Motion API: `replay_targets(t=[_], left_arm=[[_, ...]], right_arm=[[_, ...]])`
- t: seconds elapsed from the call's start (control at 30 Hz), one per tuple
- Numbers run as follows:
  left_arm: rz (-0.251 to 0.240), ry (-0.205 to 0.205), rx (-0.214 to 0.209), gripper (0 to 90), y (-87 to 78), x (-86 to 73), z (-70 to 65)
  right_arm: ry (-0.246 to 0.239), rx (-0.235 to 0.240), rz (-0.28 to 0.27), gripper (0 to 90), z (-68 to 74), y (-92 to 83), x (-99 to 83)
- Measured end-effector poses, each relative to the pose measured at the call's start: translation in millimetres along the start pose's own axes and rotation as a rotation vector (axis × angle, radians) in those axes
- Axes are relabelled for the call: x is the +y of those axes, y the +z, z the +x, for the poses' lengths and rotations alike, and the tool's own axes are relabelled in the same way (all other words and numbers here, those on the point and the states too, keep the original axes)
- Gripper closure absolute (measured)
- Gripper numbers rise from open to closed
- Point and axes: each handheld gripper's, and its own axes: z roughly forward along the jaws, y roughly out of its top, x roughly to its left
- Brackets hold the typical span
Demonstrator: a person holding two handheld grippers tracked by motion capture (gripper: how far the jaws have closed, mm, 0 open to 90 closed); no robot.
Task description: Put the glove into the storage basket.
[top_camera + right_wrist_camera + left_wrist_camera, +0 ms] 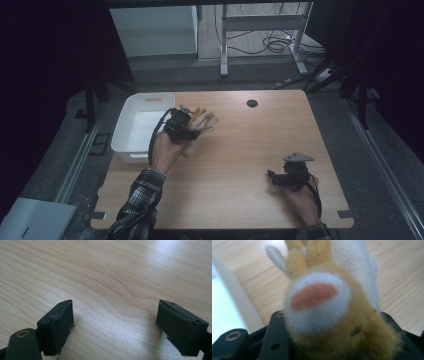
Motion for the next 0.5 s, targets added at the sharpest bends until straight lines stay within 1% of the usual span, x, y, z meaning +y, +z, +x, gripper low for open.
replay_targets(t=[0.17,0.3,0.37,0.4,0.5], left_arm=[[-0.013,-0.037,0.029,55.3,-8.8,0.8,15.0],[-0.015,-0.059,0.056,55.3,-15.7,0.3,27.1],[-0.017,-0.063,0.06,55.3,-17.1,0.0,29.5],[-0.019,-0.079,0.071,55.2,-20.7,-1.3,36.6],[-0.023,-0.1,0.089,55.2,-24.2,-3.7,45.3]], right_arm=[[0.0,0.0,0.0,14.8,0.0,0.0,0.0],[0.0,0.0,0.0,14.8,0.0,0.0,0.0],[0.0,0.0,0.0,14.8,0.0,0.0,0.0],[0.0,0.0,0.0,14.8,0.0,0.0,0.0],[0.0,0.0,0.0,14.8,0.0,0.0,0.0]])
